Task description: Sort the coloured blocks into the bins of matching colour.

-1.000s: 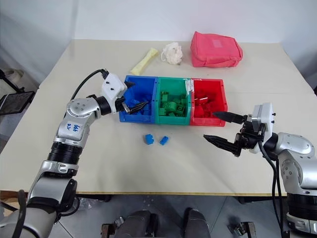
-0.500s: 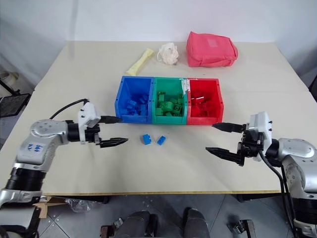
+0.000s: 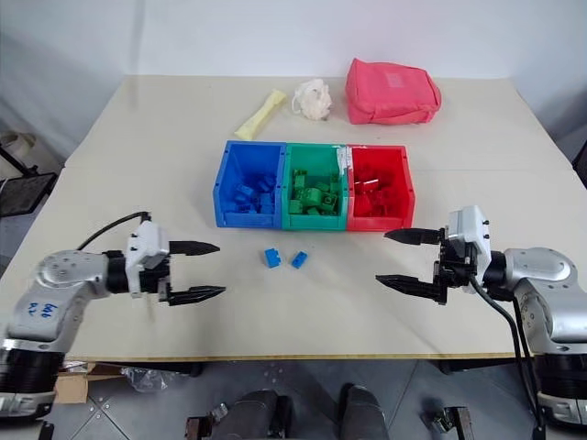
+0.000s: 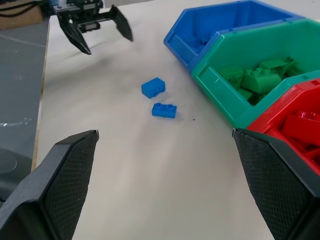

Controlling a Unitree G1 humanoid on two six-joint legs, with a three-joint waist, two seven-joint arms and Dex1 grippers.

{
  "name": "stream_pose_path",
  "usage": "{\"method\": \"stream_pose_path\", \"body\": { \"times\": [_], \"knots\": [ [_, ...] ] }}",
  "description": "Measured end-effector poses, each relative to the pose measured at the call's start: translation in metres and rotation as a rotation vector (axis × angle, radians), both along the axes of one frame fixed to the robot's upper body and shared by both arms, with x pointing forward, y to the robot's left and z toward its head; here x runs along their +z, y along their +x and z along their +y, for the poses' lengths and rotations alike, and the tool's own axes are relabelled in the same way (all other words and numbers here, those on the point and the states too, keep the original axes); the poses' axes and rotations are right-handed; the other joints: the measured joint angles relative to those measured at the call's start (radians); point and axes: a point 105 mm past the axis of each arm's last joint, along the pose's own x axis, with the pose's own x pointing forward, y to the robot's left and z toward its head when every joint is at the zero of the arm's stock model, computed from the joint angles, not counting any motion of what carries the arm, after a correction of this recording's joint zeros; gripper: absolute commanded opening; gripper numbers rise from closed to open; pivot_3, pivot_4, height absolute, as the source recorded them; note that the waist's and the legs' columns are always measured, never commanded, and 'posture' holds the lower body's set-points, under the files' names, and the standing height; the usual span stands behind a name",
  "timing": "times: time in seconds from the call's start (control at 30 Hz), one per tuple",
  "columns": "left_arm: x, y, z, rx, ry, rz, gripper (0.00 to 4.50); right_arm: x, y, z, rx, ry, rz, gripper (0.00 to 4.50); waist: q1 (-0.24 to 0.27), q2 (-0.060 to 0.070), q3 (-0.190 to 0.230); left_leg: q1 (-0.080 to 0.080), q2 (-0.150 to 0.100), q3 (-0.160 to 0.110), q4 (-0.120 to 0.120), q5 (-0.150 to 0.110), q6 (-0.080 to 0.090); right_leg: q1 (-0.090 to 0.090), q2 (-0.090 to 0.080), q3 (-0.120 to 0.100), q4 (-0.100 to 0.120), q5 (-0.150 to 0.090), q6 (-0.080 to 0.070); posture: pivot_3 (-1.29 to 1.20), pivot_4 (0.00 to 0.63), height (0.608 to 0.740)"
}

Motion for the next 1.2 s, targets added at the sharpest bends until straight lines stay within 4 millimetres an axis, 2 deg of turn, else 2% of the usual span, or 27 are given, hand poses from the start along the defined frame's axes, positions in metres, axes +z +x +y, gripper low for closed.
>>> {"method": "stream_pose_path", "body": {
  "times": [0.17,0.27,0.37,0.47,0.73,0.87,0.93,1.0,1.2],
  "knots": [
    [-0.012,0.017,-0.04,0.017,-0.055,-0.043,4.47,0.0,0.001,0.001,0.004,0.0,-0.004,4.5,0.005,0.0,0.0,0.0,-0.001,0.001,0.001,0.0,0.0,0.0,0.0,-0.003,0.001,0.0,0.0,0.0,0.15,0.74],
    [-0.026,0.026,-0.046,0.028,-0.026,-0.027,4.47,0.001,0.001,0.001,0.002,0.0,-0.012,4.5,0.003,0.0,0.0,0.0,-0.001,0.001,0.0,0.0,0.0,0.0,0.0,-0.006,0.001,0.0,0.0,0.0,0.15,0.74],
    [-0.036,0.042,-0.055,0.052,0.0,-0.044,4.47,-0.003,-0.001,0.0,-0.007,0.0,-0.005,4.5,0.007,0.0,0.0,0.0,-0.001,0.001,0.001,0.0,0.001,0.0,0.0,-0.007,0.001,0.0,0.0,0.0,0.15,0.74],
    [-0.036,0.051,-0.063,0.039,0.008,-0.076,3.92,-0.004,-0.003,0.001,-0.015,-0.002,-0.008,4.5,0.01,-0.001,0.0,0.0,-0.002,0.001,0.001,0.001,0.001,0.0,-0.001,-0.007,0.002,0.0,0.001,0.0,0.15,0.74],
    [-0.038,0.053,-0.07,-0.016,0.006,-0.081,1.52,-0.005,-0.011,-0.001,-0.046,0.006,-0.013,4.5,0.009,-0.001,0.0,0.001,-0.002,0.001,0.001,0.001,0.001,0.0,-0.001,-0.007,0.003,0.0,0.001,0.0,0.15,0.74],
    [-0.036,0.05,-0.069,-0.024,0.008,-0.071,1.48,-0.006,-0.012,0.0,-0.046,0.009,-0.012,4.5,0.006,-0.001,0.0,0.0,-0.002,0.001,0.001,0.001,0.001,0.0,-0.001,-0.007,0.003,0.0,0.001,0.0,0.15,0.74],
    [-0.03,0.049,-0.068,-0.018,0.005,-0.081,1.48,-0.005,-0.012,-0.001,-0.051,0.012,-0.016,4.5,0.006,-0.001,0.0,0.0,-0.002,0.001,0.001,0.001,0.001,0.0,-0.001,-0.007,0.003,0.0,0.001,0.0,0.15,0.74],
    [-0.016,0.052,-0.065,0.015,-0.018,-0.122,1.48,-0.003,-0.012,-0.003,-0.063,0.016,-0.024,4.5,0.006,-0.001,0.0,0.0,-0.002,0.001,0.001,0.001,0.001,0.0,-0.001,-0.006,0.003,0.0,0.001,0.0,0.15,0.74],
    [0.044,0.074,-0.052,0.176,-0.113,-0.265,1.48,0.007,-0.007,-0.001,-0.072,0.04,-0.057,4.5,0.006,-0.001,0.0,0.0,-0.002,0.0,0.001,0.001,0.001,0.0,-0.001,-0.007,0.003,0.0,0.001,0.0,0.15,0.74]
  ]
}}
